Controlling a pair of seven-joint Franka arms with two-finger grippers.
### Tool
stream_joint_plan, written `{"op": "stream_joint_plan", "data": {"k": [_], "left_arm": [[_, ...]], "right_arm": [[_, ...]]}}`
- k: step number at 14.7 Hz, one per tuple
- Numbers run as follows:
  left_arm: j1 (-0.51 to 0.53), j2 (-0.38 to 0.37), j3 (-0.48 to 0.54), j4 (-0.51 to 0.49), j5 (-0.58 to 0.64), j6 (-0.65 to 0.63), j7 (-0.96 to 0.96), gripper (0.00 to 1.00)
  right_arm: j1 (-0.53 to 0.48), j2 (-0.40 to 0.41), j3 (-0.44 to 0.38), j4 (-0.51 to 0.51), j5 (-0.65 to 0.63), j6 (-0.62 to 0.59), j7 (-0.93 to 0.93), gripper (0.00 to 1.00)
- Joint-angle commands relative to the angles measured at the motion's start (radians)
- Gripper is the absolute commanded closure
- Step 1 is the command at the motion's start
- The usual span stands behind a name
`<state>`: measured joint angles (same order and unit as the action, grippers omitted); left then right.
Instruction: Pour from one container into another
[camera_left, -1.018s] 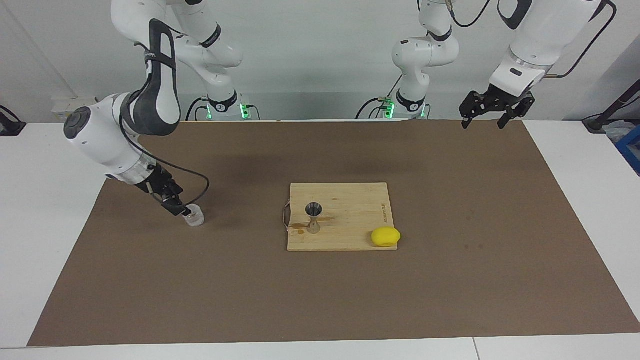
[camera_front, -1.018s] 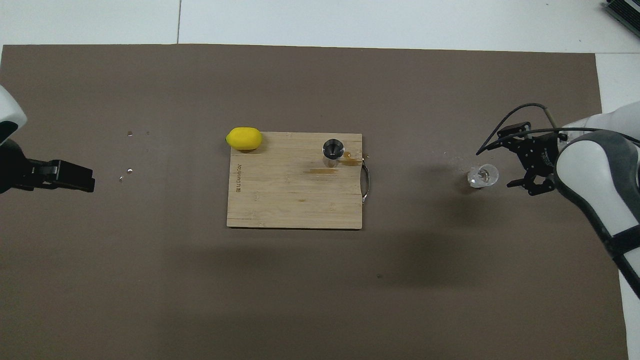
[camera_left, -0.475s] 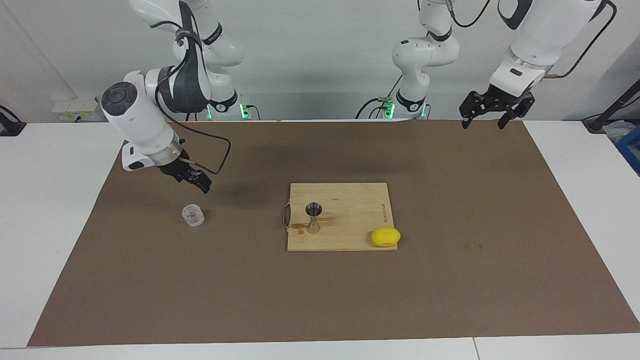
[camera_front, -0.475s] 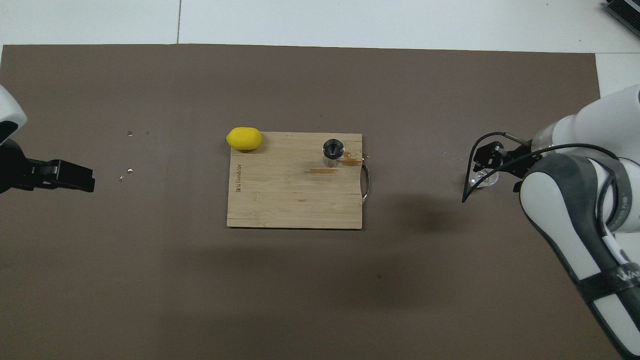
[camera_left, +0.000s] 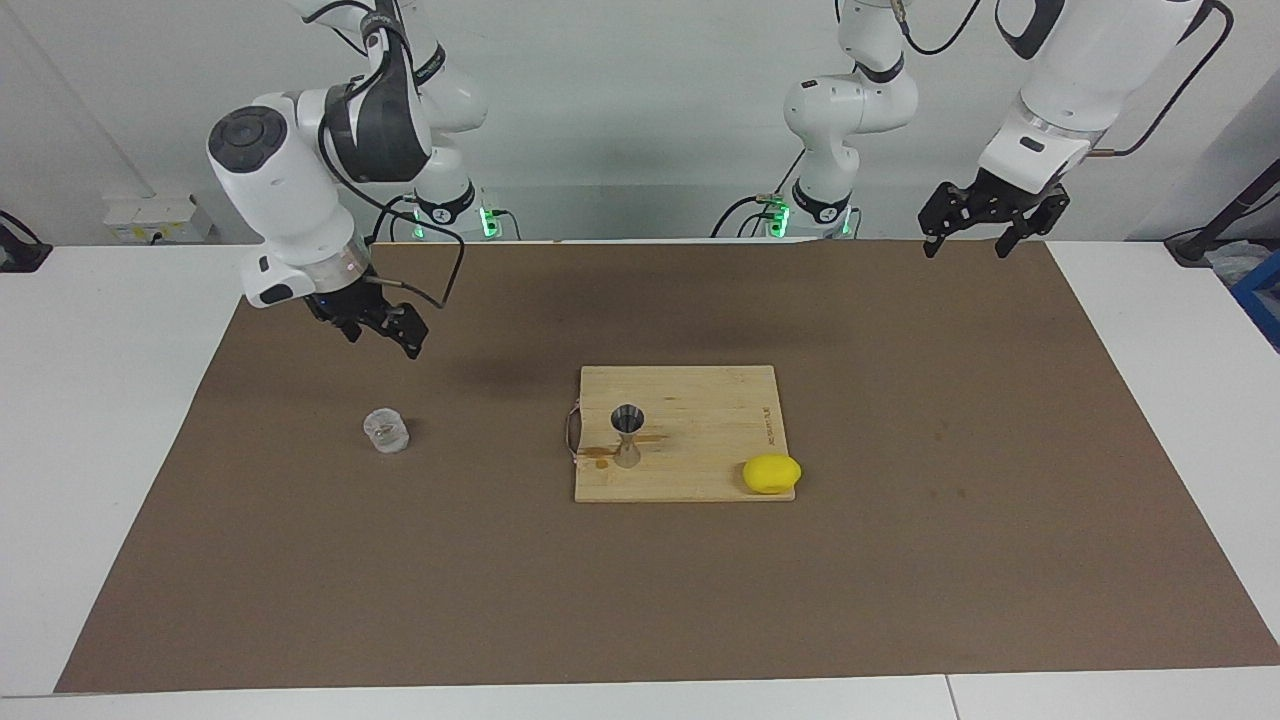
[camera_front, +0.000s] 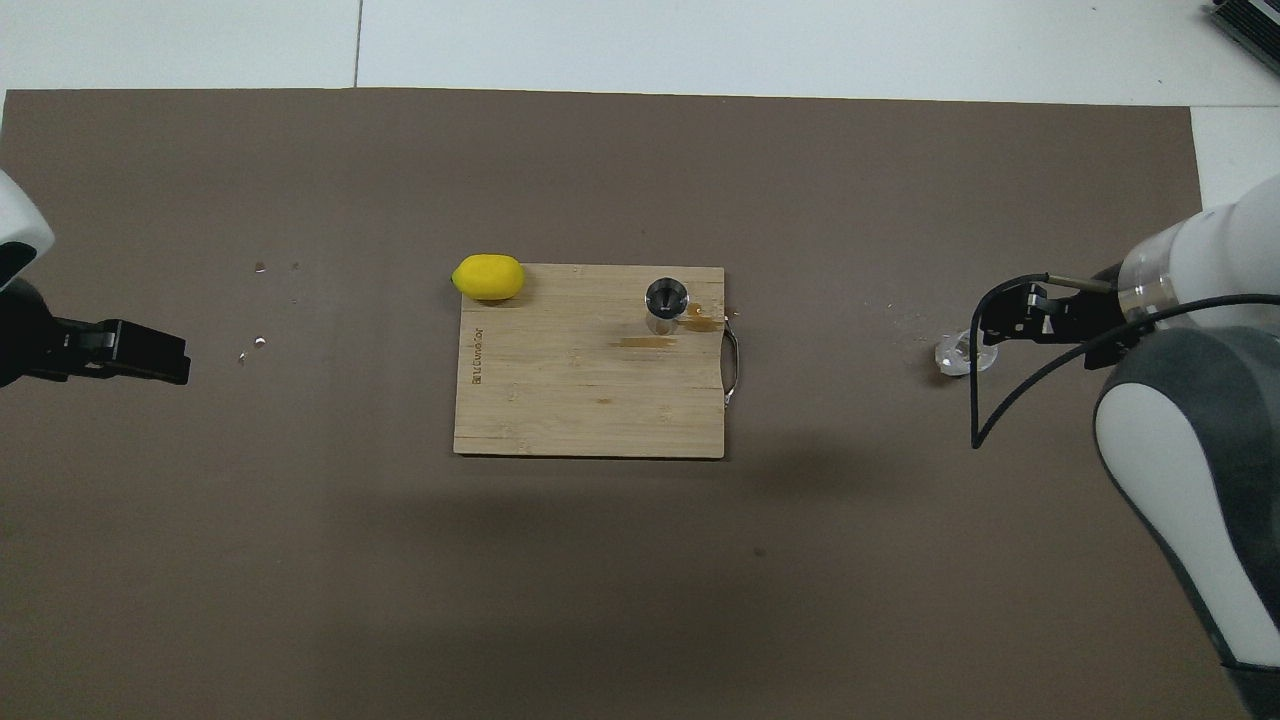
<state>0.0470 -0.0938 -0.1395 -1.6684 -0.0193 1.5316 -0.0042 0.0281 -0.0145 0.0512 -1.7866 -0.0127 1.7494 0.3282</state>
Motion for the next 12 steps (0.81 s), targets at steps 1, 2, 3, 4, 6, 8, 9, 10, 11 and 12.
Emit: {"op": "stream_joint_plan", "data": {"k": [1, 2, 3, 4, 6, 8, 9, 10, 11, 12], "left_arm": [[-0.001, -0.023, 0.004, -0.021, -0.007, -0.005, 0.001, 0.0], [-0.001, -0.023, 0.006, -0.021, -0.007, -0.005, 0.001, 0.0], [-0.001, -0.023, 0.006, -0.021, -0.007, -0.005, 0.001, 0.0], [-0.001, -0.023, 0.005, -0.021, -0.007, -0.005, 0.001, 0.0], [-0.001, -0.023, 0.006, -0.021, -0.007, -0.005, 0.001, 0.0], [-0.001, -0.023, 0.006, -0.021, -0.007, -0.005, 0.001, 0.0], [-0.001, -0.023, 0.006, -0.021, -0.007, -0.005, 0.001, 0.0], [-0.001, -0.023, 0.006, -0.021, -0.007, -0.005, 0.001, 0.0], [-0.001, -0.023, 0.006, -0.021, -0.007, -0.005, 0.001, 0.0], [-0.001, -0.023, 0.006, -0.021, -0.007, -0.005, 0.001, 0.0]], "right_arm": [[0.006, 0.013, 0.001, 0.078, -0.027, -0.068, -0.041, 0.01], [0.007, 0.011, 0.001, 0.102, -0.027, -0.091, -0.041, 0.01], [0.009, 0.01, 0.001, 0.12, -0.026, -0.125, -0.046, 0.01], [0.009, 0.004, 0.001, 0.134, -0.024, -0.149, -0.064, 0.01], [0.007, -0.018, -0.002, 0.134, -0.02, -0.169, -0.103, 0.01], [-0.002, -0.021, -0.002, 0.13, -0.006, -0.18, -0.103, 0.01], [0.004, -0.021, -0.002, 0.131, -0.007, -0.188, -0.104, 0.01], [0.006, -0.024, -0.002, 0.128, -0.006, -0.204, -0.104, 0.01], [0.009, -0.027, -0.002, 0.128, -0.006, -0.211, -0.104, 0.01], [0.009, -0.027, -0.001, 0.125, -0.006, -0.212, -0.103, 0.01]]}}
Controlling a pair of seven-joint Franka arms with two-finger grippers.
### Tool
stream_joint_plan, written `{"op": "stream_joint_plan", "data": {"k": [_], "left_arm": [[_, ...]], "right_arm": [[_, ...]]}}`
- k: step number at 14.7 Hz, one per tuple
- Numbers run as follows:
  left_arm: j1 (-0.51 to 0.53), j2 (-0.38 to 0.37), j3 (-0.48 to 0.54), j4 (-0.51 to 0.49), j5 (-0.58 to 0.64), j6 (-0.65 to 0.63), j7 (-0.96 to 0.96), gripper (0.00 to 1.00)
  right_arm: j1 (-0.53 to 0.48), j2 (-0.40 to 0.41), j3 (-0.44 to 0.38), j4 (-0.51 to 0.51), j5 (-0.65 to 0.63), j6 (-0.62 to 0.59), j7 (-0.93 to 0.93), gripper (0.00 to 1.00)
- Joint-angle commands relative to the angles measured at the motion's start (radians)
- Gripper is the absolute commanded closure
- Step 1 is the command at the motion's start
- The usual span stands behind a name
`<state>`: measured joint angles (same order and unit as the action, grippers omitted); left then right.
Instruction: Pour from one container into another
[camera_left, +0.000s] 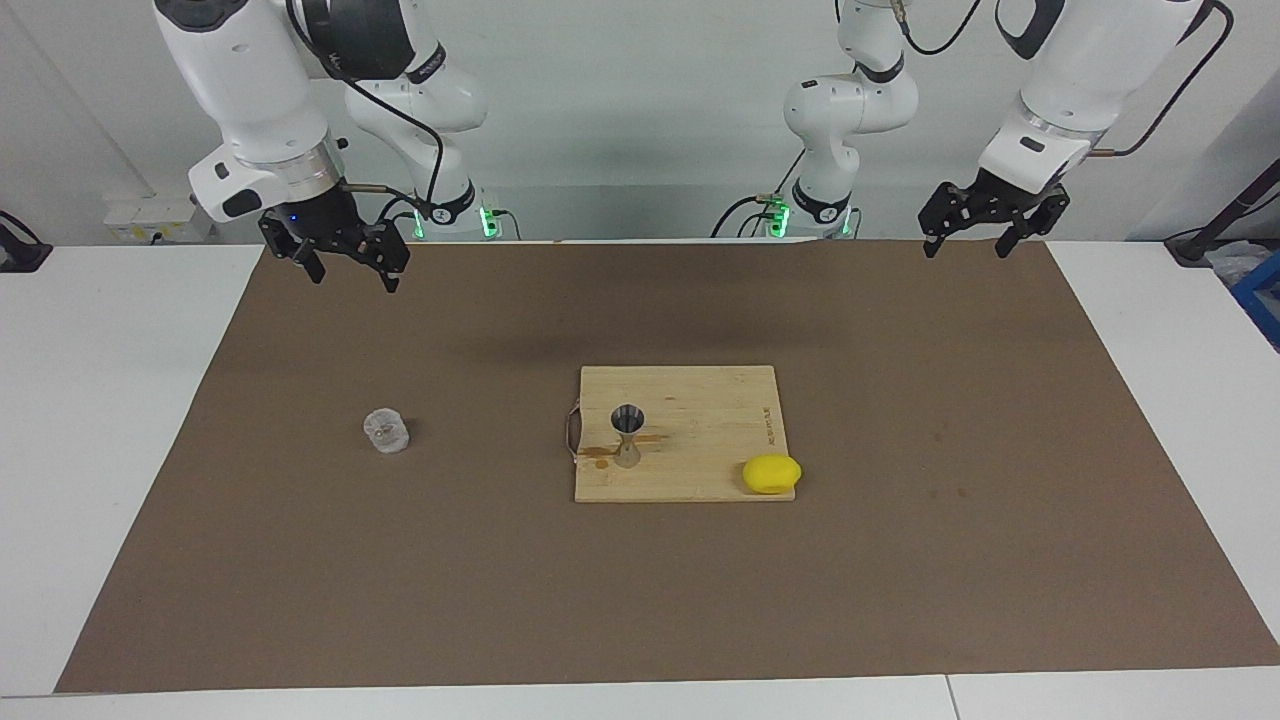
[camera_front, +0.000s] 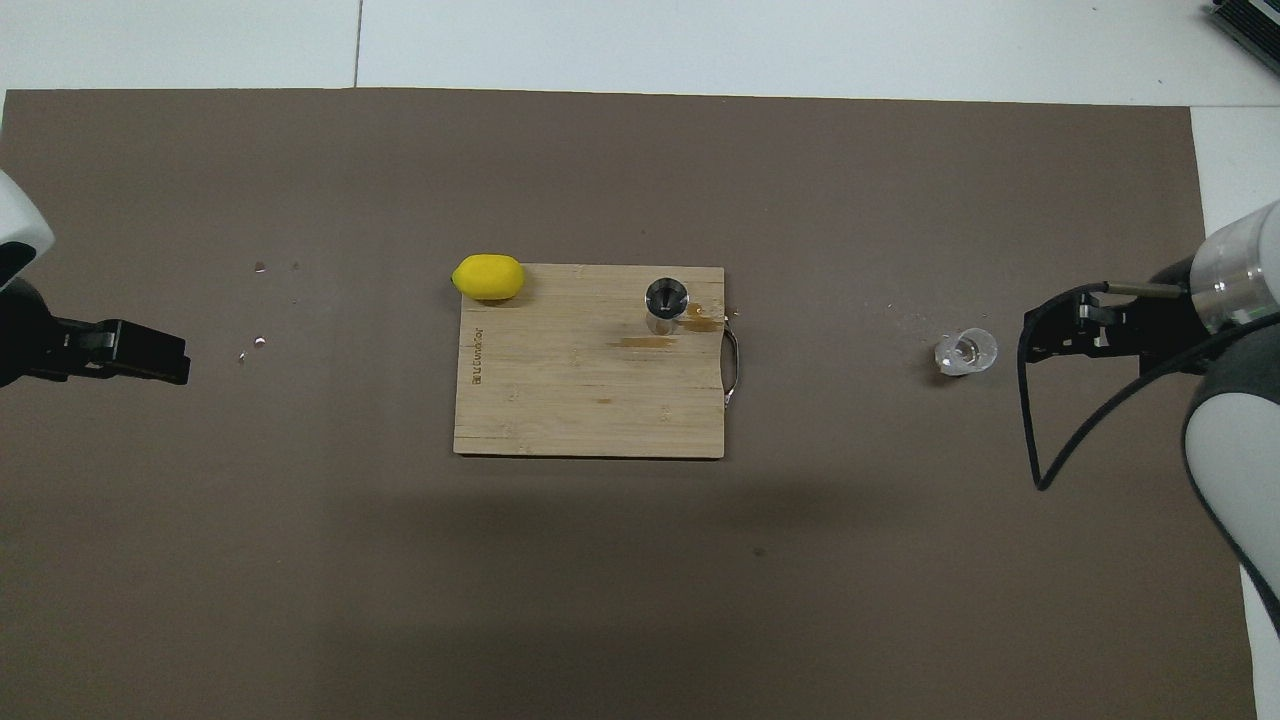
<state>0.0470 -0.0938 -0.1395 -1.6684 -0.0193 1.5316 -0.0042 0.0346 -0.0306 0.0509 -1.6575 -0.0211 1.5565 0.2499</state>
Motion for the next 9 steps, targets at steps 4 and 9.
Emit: {"op": "stream_joint_plan", "data": {"k": [4, 9], "left_arm": [[-0.001, -0.023, 0.006, -0.02, -0.007, -0.005, 0.001, 0.0], [-0.001, -0.023, 0.004, -0.02, -0.007, -0.005, 0.001, 0.0]], "right_arm": [[0.002, -0.012, 0.0, -0.005, 0.001, -0.015, -0.026, 0.01], [0.001, -0.012, 0.0, -0.007, 0.004, -0.007, -0.026, 0.01]]}}
